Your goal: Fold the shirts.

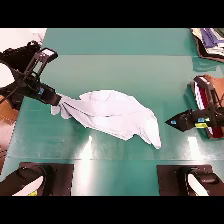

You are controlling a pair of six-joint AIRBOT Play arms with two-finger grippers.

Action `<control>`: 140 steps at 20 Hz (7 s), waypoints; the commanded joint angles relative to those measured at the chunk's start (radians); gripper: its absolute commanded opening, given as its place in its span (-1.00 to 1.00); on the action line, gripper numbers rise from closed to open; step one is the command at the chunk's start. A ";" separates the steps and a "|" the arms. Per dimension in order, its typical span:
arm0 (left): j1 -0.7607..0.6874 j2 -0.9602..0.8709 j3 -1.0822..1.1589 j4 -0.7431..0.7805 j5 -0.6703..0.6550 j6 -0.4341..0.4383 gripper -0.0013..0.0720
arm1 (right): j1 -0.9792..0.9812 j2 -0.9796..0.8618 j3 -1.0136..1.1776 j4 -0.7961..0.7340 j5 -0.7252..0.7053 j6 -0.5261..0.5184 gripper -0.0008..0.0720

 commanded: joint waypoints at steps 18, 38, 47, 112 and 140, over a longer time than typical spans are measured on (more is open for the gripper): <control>0.001 0.000 -0.016 -0.084 0.037 -0.047 -0.90 | 0.319 -1.403 1.188 0.224 -0.165 -0.187 0.13; 0.001 0.077 0.082 -0.103 0.033 -0.095 -0.91 | 0.321 -1.197 1.158 0.184 -0.272 -0.187 -0.94; 0.001 0.172 0.582 -0.158 -0.048 -0.096 -0.90 | 0.040 -0.565 1.158 0.164 -0.164 -0.187 -0.94; 0.356 -0.006 -0.687 -0.456 0.256 -0.013 0.20 | -0.293 -0.435 0.346 0.122 0.061 -0.065 0.07; 0.356 -0.005 -0.552 -0.587 0.298 0.018 -0.90 | -0.366 -0.729 0.047 0.124 -0.196 -0.105 0.06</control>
